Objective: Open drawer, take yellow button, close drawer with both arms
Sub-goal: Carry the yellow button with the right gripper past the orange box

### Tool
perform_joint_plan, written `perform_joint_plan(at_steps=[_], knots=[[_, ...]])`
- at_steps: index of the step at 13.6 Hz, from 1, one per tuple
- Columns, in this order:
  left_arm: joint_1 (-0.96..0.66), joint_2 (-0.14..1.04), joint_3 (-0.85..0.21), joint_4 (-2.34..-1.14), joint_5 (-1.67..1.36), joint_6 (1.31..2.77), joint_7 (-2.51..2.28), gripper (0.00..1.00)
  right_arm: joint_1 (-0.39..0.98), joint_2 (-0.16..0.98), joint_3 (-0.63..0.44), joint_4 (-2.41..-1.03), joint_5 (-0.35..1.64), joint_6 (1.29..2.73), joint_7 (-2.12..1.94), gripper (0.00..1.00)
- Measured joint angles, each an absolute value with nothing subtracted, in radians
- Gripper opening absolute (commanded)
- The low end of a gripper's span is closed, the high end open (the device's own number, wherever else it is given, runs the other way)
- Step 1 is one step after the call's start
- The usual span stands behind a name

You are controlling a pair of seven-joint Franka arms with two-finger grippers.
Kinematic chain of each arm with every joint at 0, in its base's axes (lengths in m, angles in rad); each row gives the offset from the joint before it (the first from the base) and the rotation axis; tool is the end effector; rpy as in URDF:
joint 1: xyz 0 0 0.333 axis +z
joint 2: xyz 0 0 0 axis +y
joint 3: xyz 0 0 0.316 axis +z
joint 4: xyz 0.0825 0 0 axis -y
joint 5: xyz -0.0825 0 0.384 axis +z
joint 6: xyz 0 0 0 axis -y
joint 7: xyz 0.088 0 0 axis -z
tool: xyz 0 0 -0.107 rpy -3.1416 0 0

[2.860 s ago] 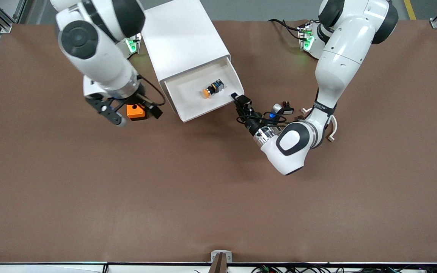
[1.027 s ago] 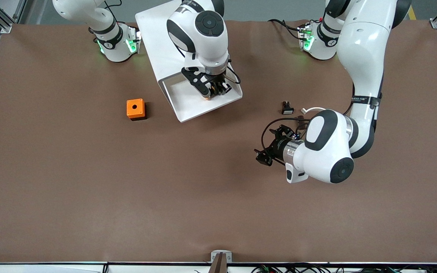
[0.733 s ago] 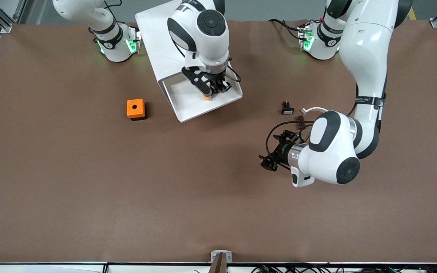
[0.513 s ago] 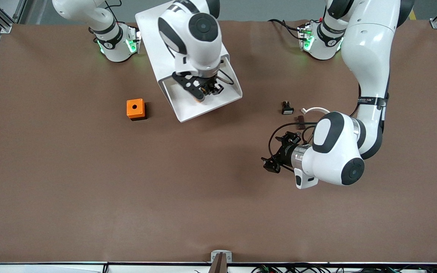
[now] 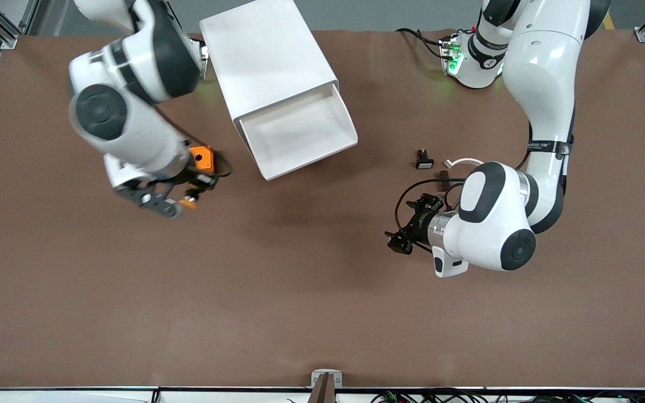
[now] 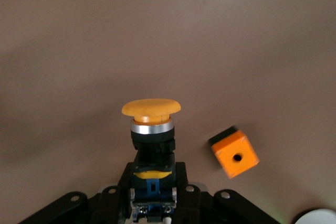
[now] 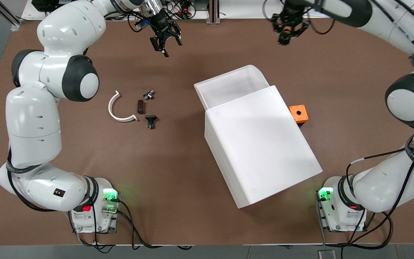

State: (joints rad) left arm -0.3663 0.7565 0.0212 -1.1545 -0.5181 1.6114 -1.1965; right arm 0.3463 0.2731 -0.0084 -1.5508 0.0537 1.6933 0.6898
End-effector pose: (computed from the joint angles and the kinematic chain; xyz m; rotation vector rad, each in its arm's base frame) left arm 0.6617 -0.2968 0.3397 2.5597 1.3147 -0.8217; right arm 0.5929 0.2143 0.4813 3.0631 -0.5602 -0.2160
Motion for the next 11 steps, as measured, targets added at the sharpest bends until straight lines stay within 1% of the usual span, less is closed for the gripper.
perform_joint_plan(at_steps=[2, 7, 9, 11], knots=[[-0.367, 0.757, 0.021, -1.155, -0.518, 1.611, -1.197, 0.99, 0.239, 0.276, -0.009, -1.621, 0.043, 1.782, 0.499, 0.0], [-0.376, 0.733, 0.021, -1.154, -0.514, 1.612, -1.196, 0.99, 0.034, 0.301, -0.008, -1.842, -0.024, 2.102, 0.176, 0.0], [-0.367, 0.72, 0.021, -1.154, -0.514, 1.612, -1.196, 0.99, -0.051, 0.333, -0.008, -1.889, -0.025, 2.211, 0.056, 0.0], [-0.36, 0.716, 0.021, -1.155, -0.514, 1.612, -1.196, 0.99, -0.119, 0.388, -0.007, -1.903, -0.025, 2.293, -0.027, 0.0]])
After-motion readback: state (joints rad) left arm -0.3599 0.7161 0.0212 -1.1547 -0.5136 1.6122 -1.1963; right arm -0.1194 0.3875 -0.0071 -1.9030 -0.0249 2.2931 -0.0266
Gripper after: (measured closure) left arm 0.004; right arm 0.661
